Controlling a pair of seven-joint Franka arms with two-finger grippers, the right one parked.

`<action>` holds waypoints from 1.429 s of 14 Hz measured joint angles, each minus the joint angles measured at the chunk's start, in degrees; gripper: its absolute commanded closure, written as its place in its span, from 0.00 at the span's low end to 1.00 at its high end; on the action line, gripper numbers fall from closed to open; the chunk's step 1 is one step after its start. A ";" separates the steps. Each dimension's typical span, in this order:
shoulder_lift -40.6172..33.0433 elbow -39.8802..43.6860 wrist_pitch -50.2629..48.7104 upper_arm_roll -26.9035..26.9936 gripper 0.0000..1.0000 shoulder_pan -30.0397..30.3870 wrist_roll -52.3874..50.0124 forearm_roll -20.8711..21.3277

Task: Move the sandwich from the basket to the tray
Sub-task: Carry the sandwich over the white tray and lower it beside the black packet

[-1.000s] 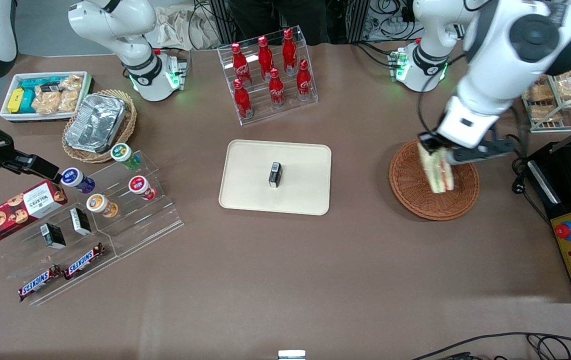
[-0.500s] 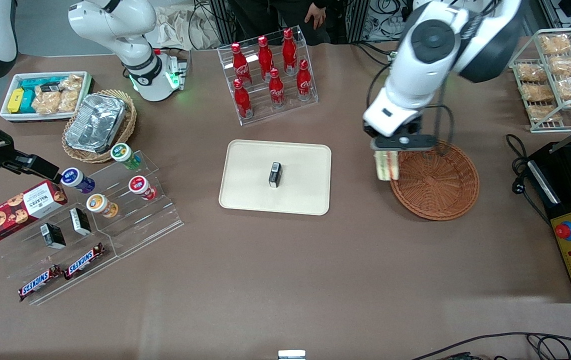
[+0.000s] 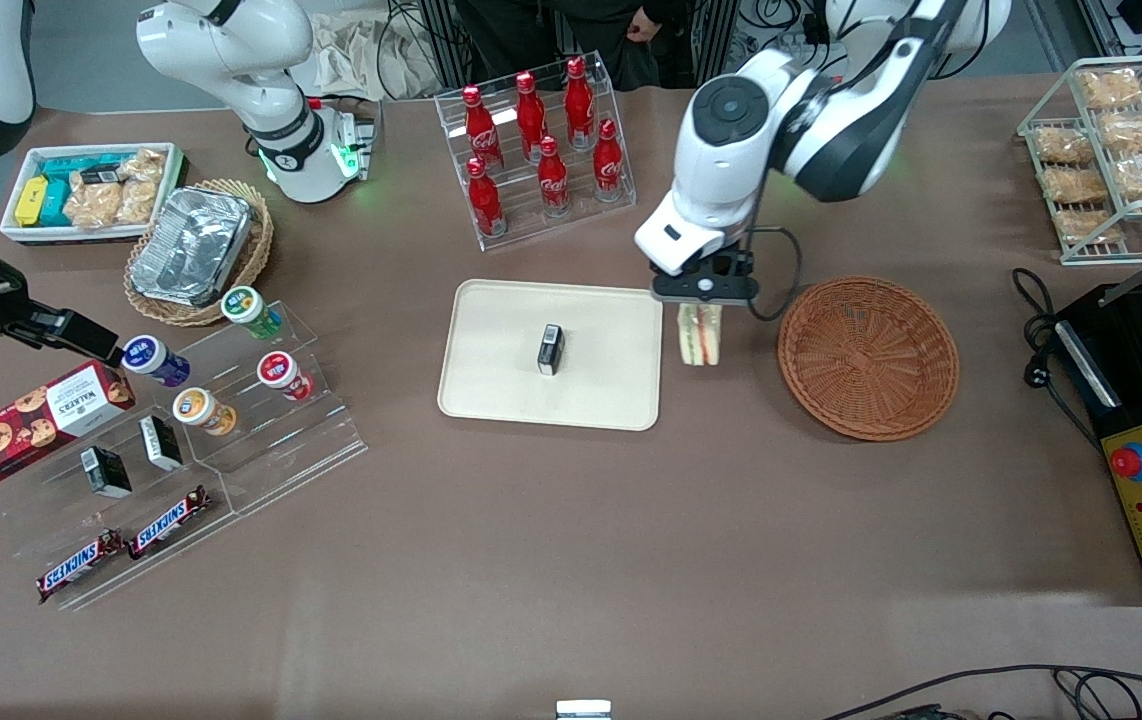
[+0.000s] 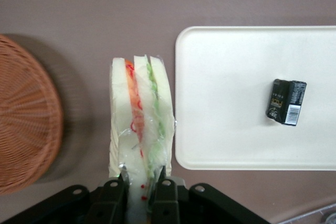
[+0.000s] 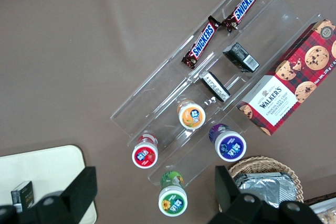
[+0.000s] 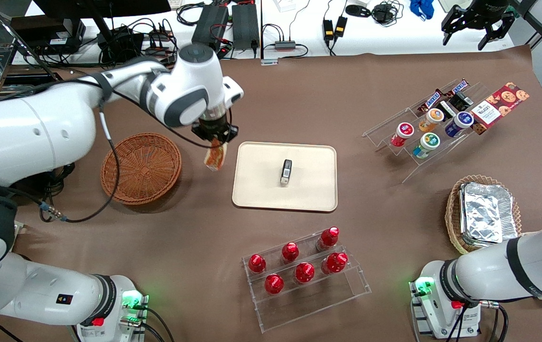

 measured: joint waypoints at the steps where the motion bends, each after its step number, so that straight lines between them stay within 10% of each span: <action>1: 0.60 -1.82 2.85 0.00 1.00 -0.32 -0.23 0.02; 7: 5.06 -8.75 17.34 -0.01 1.00 -2.46 -0.41 0.58; 15: 14.72 -8.08 27.04 0.01 1.00 -4.42 -15.50 20.06; 20: 19.58 -4.06 27.50 0.01 1.00 -5.33 -19.54 22.33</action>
